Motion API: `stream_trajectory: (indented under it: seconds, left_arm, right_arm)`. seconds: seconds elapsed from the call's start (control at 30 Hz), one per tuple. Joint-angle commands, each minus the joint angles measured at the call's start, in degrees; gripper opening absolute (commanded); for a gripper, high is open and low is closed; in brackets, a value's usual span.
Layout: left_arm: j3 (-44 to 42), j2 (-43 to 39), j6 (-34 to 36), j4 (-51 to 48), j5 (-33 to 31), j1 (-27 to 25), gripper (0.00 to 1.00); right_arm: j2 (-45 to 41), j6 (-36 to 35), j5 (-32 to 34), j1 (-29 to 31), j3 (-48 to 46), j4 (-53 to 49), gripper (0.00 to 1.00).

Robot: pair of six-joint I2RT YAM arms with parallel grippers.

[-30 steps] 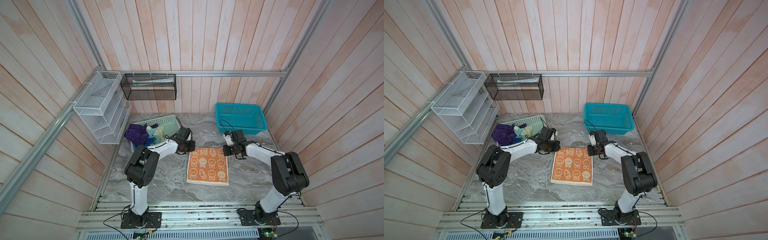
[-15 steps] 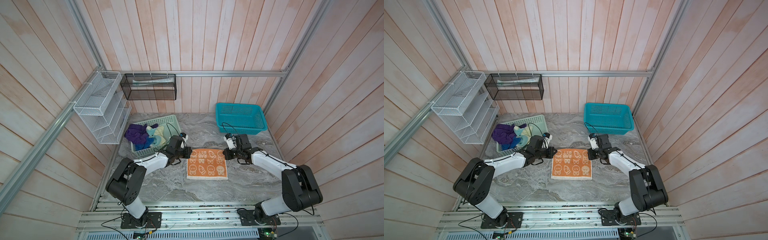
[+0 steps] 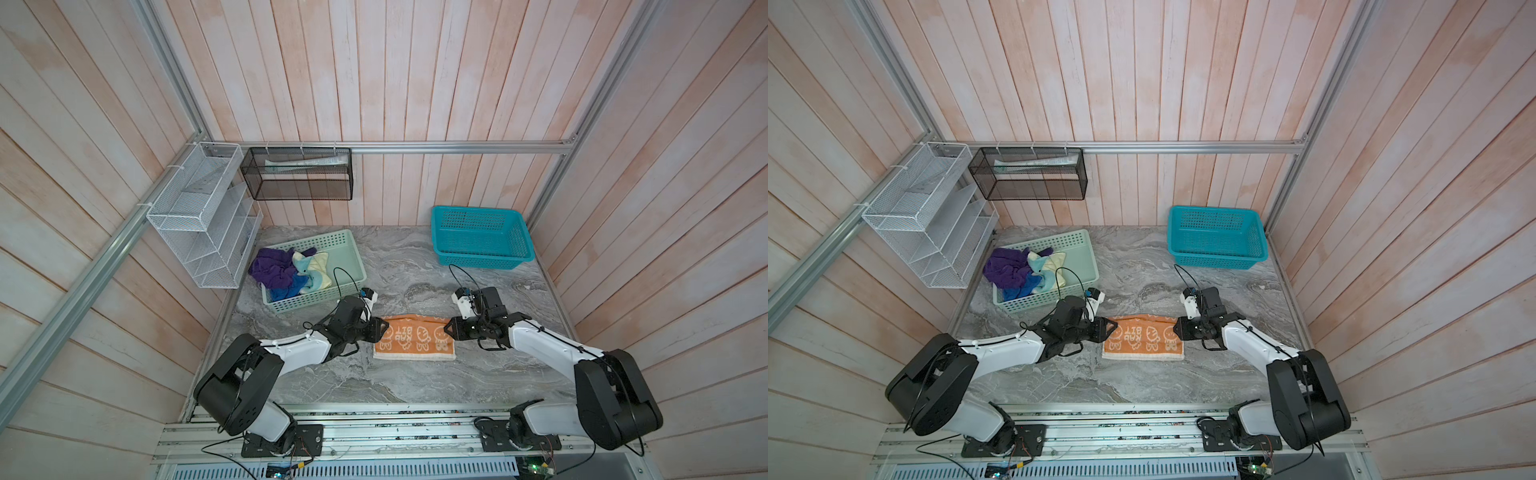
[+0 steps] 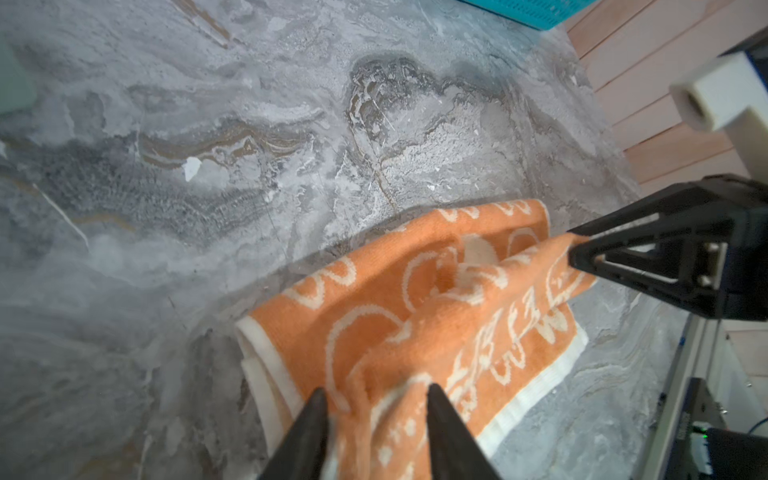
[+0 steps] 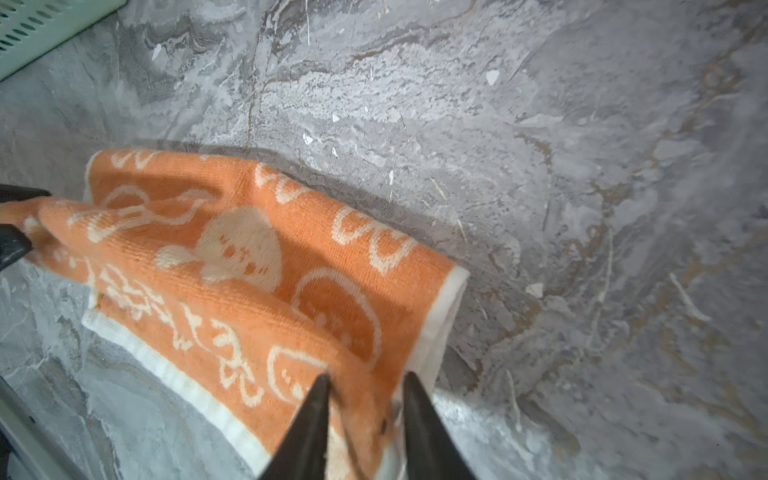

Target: Fold and stack the towels

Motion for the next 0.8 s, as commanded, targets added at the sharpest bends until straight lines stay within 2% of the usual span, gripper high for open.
stream_trajectory:
  seconds: [0.0, 0.1, 0.23, 0.4, 0.53, 0.63, 0.77]
  left_arm:
    - [-2.32, -6.03, -1.07, -1.14, -3.46, -0.24, 0.48]
    - [-3.66, -10.94, -1.14, -3.75, -5.76, -0.16, 0.49]
    - [-1.38, -12.19, -0.93, -8.06, -4.97, 1.01, 0.49]
    - [5.17, -5.13, -2.46, -13.85, -2.02, 1.84, 0.47]
    - [7.71, 1.29, -3.83, -14.82, 1.43, 1.55, 0.47]
    - [7.08, 3.61, -4.85, -15.4, 1.2, 0.52, 0.46]
    - [4.35, 3.54, -6.24, -17.97, -1.26, -1.59, 0.38]
  right_arm:
    - [-3.72, 1.05, 2.82, -0.09, 3.6, -6.39, 0.4]
    - [-5.26, 3.29, 5.88, -0.42, 5.22, -7.36, 0.42]
    - [-3.92, 5.88, 4.45, -0.63, 5.87, -3.96, 0.44]
    - [3.36, 6.38, -2.15, -0.53, 7.59, -2.86, 0.44]
    - [7.41, 7.03, -3.11, 1.43, 6.56, -3.47, 0.44]
    - [7.36, 7.59, -2.53, 3.3, 4.45, -4.52, 0.43]
    - [3.11, 9.24, -1.17, 3.89, 0.1, -6.01, 0.39]
